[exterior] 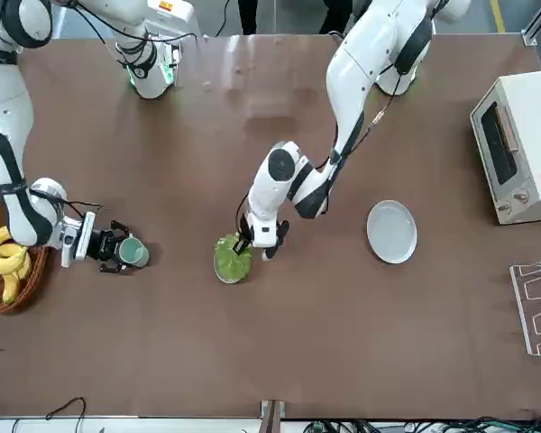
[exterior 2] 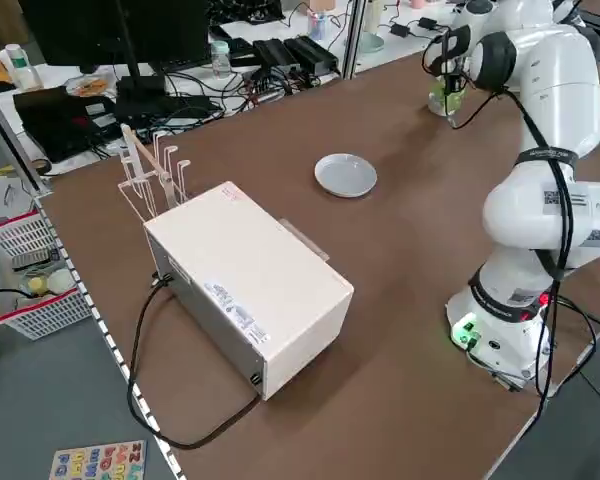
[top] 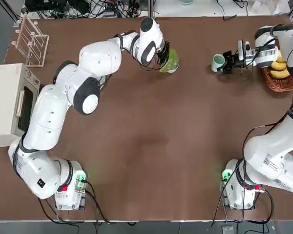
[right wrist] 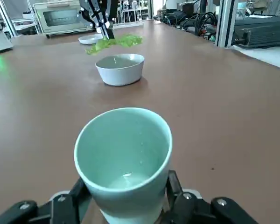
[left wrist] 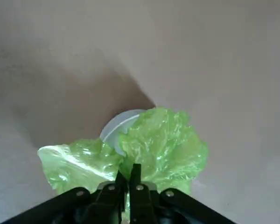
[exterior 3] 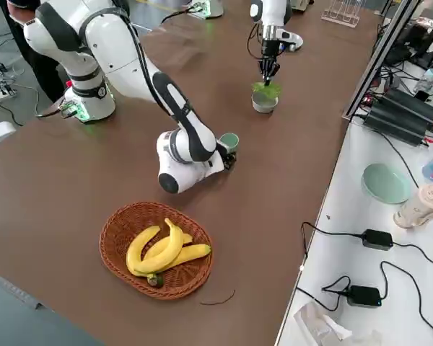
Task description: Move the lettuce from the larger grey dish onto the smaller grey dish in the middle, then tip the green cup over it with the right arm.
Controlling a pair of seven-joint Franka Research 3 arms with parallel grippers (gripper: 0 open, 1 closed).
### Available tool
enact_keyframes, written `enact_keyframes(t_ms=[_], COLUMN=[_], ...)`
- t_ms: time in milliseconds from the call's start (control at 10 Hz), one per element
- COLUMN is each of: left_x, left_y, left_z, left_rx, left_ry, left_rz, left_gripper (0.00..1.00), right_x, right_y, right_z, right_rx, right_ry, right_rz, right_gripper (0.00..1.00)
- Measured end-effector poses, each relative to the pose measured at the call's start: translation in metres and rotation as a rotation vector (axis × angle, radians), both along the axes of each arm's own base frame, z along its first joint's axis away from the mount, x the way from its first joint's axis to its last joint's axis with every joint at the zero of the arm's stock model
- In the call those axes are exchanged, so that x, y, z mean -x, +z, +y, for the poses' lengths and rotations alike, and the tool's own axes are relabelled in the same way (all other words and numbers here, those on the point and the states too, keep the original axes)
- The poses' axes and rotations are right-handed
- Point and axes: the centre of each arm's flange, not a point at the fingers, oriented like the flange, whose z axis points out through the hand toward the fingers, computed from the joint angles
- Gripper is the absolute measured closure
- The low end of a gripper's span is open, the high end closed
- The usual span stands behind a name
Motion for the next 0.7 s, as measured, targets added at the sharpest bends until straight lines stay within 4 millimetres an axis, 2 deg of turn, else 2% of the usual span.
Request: enact_keyframes(t_ms=[300,400,500,700], left_x=[-0.002,-0.004,-0.004,-0.004], left_y=[0.001,0.002,0.002,0.002], left_z=[0.001,0.002,0.002,0.002], left_rx=[0.006,0.008,0.009,0.01], left_ry=[0.003,0.006,0.007,0.007], left_rz=[-0.01,-0.016,-0.018,-0.019], left_gripper=[0.92,0.84,0.78,0.77], right_x=[-0.023,-0.026,-0.027,-0.028], right_y=[0.021,0.024,0.026,0.029], right_z=[0.024,0.028,0.028,0.028], right_rx=[0.01,0.013,0.017,0.025], right_ry=[0.005,0.002,-0.002,0.004], right_rz=[0.032,0.043,0.046,0.042], right_gripper=[0.32,0.32,0.32,0.32])
